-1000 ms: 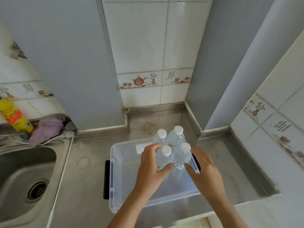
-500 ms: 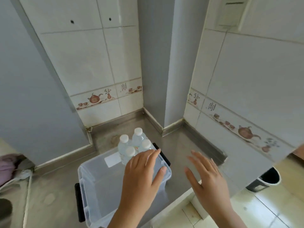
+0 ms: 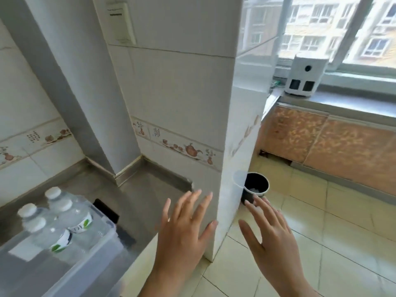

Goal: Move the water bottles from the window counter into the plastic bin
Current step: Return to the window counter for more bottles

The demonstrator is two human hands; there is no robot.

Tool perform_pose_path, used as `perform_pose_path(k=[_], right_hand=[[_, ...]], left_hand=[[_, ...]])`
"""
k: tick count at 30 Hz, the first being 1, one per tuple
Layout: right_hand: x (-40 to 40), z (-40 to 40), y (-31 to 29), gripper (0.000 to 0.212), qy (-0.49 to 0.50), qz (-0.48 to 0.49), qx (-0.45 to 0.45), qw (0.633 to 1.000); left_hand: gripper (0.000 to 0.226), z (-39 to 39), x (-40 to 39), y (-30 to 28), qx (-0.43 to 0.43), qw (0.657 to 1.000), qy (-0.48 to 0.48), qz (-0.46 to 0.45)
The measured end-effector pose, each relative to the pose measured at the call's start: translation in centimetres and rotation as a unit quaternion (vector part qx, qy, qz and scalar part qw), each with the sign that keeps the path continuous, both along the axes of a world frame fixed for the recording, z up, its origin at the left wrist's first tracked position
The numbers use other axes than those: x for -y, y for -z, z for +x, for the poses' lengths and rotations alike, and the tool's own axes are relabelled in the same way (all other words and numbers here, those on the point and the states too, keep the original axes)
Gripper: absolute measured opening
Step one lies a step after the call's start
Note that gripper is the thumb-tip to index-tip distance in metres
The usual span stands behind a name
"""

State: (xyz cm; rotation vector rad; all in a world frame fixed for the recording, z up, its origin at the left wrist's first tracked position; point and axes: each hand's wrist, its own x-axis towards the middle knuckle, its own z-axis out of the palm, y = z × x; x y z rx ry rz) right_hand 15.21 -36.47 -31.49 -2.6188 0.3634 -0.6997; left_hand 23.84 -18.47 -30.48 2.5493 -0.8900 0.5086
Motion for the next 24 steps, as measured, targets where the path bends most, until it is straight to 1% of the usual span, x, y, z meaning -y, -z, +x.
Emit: perform_pose_path(k=[4, 8, 12, 17, 24], right_hand=[[6.5, -5.5, 0.7, 0.052, 0.07, 0.002, -0.002, 0.998], [12.2, -10.6, 1.1, 0.05, 0.131, 0.011, 0.001, 0.991], [16.9, -14.5, 0.9, 0.051, 0.194, 0.017, 0.001, 0.981], [22.9, -16.6, 0.4, 0.051, 0.266, 0.02, -0.001, 0.964], [32.0, -16.2, 1.2, 0.053, 0.349, 0.007, -0.017, 0.937]], left_hand=[[0.053, -3.0, 6.8, 0.5, -0.011, 0.999, 0.042, 0.026], [0.054, -5.4, 13.0, 1.0, -0.029, 0.996, 0.084, 0.014], [0.053, -6.9, 19.3, 0.9, -0.026, 0.99, 0.138, 0.007], [0.054, -6.2, 27.7, 0.8, -0.02, 0.98, 0.198, 0.009], [0.054, -3.2, 40.6, 1.6, -0.031, 0.959, 0.283, 0.002]])
